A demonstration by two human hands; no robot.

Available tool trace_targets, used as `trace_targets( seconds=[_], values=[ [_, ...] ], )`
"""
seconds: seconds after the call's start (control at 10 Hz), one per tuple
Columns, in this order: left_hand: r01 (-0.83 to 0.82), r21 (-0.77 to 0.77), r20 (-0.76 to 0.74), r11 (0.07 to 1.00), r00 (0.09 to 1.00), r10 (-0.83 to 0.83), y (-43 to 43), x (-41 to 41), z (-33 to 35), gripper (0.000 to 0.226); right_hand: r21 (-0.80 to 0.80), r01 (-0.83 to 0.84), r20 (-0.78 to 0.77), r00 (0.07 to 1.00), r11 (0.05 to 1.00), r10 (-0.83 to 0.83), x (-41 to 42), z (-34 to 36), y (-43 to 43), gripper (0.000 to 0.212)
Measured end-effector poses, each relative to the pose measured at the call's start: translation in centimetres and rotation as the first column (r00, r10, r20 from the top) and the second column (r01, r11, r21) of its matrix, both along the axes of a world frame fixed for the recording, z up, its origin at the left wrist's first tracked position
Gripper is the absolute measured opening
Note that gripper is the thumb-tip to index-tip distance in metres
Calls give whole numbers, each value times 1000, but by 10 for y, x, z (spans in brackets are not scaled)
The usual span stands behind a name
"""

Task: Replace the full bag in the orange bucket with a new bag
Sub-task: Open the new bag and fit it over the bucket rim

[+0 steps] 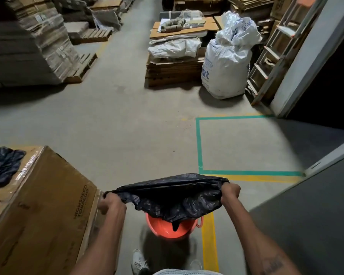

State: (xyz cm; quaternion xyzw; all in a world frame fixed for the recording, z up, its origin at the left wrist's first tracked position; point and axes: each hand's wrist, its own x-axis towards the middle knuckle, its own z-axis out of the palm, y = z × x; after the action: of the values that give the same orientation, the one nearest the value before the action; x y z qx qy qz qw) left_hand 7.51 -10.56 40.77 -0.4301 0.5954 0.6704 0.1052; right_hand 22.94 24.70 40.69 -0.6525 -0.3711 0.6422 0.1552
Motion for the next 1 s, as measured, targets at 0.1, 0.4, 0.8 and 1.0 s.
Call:
trace_targets(
  seconds=[0.1,0.4,0.8,1.0],
  values=[
    [-24,101,58,995,998,18,-4,-6,-4,49,23,-163,24,986,986,162,2,-8,4,13],
    [58,13,188,998,980,-59,17,-3,-9,72,56,-287,226,937,956,268,-2,-41,-18,33],
    [578,-337,305,743,814,-494,-18,-54,-94,56,250,-433,636,748,866,190,-27,-67,-71,42],
    [771,-445,373,454,621,-689,-42,-88,-146,69,-78,-601,730,509,795,456,-34,-130,-68,49]
  ],
)
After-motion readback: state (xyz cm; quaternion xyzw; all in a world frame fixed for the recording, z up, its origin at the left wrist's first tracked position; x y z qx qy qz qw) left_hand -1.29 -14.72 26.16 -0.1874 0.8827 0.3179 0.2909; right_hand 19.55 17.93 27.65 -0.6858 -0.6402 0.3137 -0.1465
